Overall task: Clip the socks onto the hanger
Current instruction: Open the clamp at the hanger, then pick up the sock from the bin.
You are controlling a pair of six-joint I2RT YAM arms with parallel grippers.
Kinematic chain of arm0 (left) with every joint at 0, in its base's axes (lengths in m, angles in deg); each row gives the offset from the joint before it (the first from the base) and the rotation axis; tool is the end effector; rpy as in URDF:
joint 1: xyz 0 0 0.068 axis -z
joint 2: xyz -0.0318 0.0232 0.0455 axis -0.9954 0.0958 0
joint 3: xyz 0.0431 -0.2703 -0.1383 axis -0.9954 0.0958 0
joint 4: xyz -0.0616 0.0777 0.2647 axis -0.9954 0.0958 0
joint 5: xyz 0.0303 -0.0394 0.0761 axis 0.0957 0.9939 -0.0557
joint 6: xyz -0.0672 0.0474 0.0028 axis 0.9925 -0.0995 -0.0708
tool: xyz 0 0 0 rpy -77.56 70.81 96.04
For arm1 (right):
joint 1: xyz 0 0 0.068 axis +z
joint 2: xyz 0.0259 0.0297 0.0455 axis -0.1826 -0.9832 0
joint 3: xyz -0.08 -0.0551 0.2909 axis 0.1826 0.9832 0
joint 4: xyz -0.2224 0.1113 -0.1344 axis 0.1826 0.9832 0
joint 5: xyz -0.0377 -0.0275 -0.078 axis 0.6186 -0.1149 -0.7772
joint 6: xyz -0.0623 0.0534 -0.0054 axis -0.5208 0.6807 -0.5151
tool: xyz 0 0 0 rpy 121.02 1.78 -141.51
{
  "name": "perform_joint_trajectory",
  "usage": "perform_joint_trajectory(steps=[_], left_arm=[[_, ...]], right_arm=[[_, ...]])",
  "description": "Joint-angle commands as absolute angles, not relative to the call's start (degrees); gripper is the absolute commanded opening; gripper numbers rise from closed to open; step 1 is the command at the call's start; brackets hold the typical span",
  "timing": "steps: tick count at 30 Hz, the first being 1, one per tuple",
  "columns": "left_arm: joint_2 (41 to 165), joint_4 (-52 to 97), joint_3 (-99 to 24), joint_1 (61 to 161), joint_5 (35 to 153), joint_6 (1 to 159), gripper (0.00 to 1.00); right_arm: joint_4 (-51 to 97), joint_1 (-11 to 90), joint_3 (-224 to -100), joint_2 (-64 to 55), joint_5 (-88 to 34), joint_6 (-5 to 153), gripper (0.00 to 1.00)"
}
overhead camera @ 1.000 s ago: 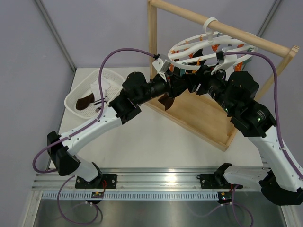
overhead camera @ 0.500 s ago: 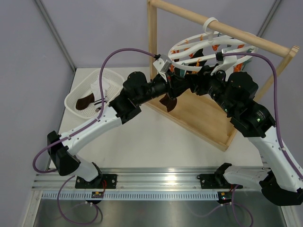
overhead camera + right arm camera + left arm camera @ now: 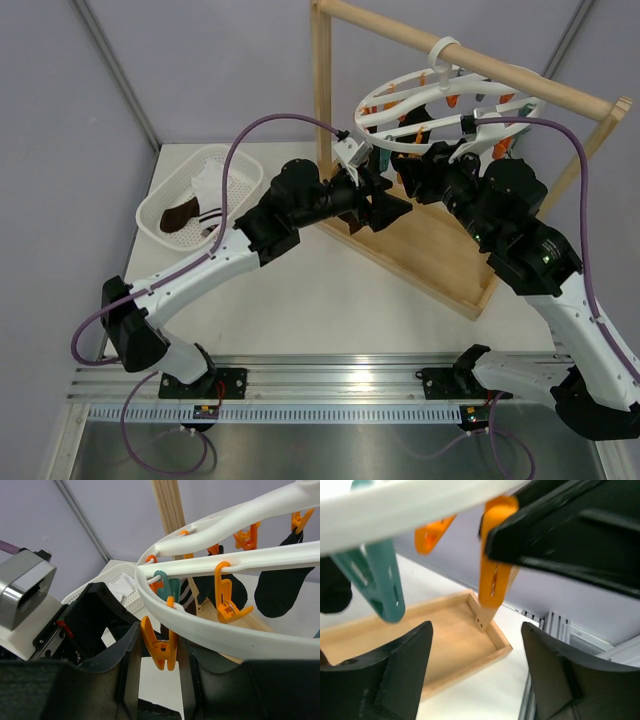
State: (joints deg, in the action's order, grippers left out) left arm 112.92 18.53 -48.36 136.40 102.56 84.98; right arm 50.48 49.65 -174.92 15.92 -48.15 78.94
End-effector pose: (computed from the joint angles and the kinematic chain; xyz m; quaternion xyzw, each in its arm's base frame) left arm 0.2355 -0.3336 0.4698 0.3038 0.6137 -0.4898 0.5397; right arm 0.1866 0.1310 0.5497 -0.0890 0.7054 0.2270 0.6655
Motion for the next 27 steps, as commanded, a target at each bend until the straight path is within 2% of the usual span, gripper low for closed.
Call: perform_joint_trajectory(steps=[1, 4, 9, 15, 18, 27], left_arm=[[109.0, 20.4, -46.9, 136.4, 100.9, 84.8, 0.77], [107.0, 22.4, -45.1, 135.5, 99.2, 86.0, 0.86], [103.0, 23.9, -42.2, 133.5, 97.7, 87.5, 0.86], [98.5, 33.1, -41.5, 130.4, 87.9, 87.5, 0.88], [97.1, 37.5, -40.6, 126.4, 84.1, 89.2, 0.88], [95.6, 46.6, -36.2, 111.8, 85.5, 93.5, 0.88]], right_arm=[[45.8, 49.2, -173.6, 17.1, -52.7, 79.8, 0.03], [45.9, 49.3, -171.9, 17.8, -55.2, 81.8, 0.0], [45.9, 49.3, -170.0, 18.9, -57.5, 85.3, 0.0], [46.5, 49.2, -168.5, 19.7, -60.5, 90.9, 0.0], [45.0, 49.4, -167.0, 20.0, -60.5, 93.4, 0.0], [44.1, 49.3, -167.6, 19.9, -59.5, 95.4, 0.0]])
